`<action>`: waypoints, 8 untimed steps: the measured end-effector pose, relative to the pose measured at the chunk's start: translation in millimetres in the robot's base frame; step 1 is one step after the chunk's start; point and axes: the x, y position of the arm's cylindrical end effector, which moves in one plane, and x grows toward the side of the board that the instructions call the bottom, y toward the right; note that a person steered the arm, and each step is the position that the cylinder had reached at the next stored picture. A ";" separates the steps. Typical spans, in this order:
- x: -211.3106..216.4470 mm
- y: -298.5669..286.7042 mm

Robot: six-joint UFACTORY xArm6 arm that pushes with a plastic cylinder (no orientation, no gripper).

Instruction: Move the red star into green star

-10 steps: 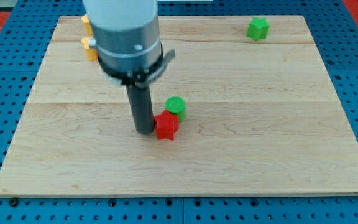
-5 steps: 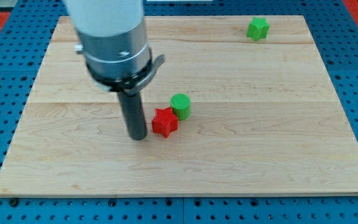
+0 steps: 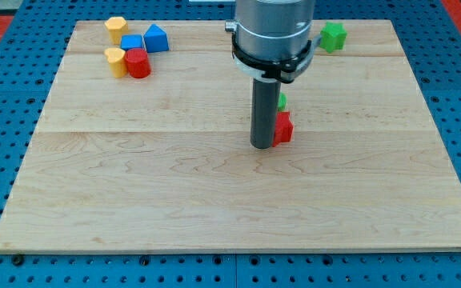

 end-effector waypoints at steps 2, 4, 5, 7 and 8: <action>-28.9 29.5; -126.6 32.2; -125.2 82.6; -106.5 170.6; -92.2 168.6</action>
